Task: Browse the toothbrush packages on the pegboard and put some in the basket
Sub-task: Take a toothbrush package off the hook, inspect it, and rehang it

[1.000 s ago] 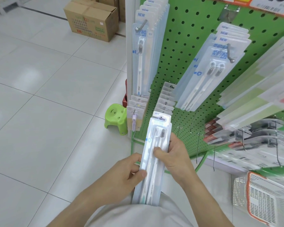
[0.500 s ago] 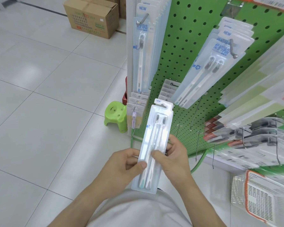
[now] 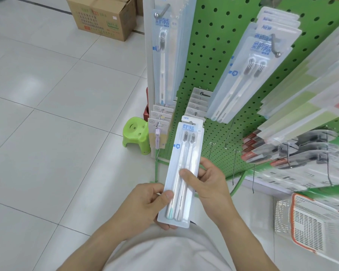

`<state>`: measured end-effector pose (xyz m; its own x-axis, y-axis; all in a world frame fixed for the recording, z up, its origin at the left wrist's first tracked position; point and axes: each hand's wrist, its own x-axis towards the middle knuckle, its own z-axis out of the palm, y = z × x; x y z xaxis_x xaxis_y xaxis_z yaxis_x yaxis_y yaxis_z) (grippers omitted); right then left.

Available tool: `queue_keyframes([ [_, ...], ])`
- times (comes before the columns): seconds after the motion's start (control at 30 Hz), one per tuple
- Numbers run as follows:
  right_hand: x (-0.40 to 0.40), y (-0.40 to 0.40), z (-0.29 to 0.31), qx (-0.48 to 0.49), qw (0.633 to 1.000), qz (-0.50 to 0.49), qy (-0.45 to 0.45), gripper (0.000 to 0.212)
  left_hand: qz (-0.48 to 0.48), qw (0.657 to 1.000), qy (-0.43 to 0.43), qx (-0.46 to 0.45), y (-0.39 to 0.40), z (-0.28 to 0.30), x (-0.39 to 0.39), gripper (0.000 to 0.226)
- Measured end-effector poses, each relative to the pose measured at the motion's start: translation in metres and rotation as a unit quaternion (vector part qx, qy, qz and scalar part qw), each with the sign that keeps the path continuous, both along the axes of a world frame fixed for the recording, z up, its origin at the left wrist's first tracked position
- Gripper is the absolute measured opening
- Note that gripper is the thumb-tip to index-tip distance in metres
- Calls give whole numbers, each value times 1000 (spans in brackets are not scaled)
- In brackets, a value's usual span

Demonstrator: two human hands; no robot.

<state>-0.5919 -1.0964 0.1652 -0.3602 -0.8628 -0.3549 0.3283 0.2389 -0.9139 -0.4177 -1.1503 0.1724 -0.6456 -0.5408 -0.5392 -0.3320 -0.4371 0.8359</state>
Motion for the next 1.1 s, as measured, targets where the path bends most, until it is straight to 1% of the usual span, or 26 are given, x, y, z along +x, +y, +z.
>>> queue_keyframes([
  [0.1,-7,2,-1,0,999,36,5,47,1,1000,-3,-4,1,-1,-1,27],
  [0.3,-15,8,-4,20,992,117,37,67,4,1000,-12,-22,-1,1,-1,27],
  [0.37,-15,9,-3,25,991,125,37,67,5,1000,-14,-27,-2,1,-2,27],
  [0.43,-15,8,-2,23,993,110,15,64,0,1000,-7,-28,-2,2,-1,27],
  [0.53,-13,5,1,28,996,80,-21,57,-35,999,20,-10,-6,6,1,24],
  [0.67,-10,5,-1,36,995,81,-39,52,-61,998,29,-8,-14,8,6,20],
  [0.87,-9,4,-2,33,994,85,-56,52,-109,992,63,6,-22,15,12,35],
  [1.0,-10,4,-3,26,995,81,-54,51,-103,993,60,-5,-23,17,8,36],
  [1.1,-15,8,-2,19,993,109,-47,57,-61,998,34,-12,-18,16,0,30],
])
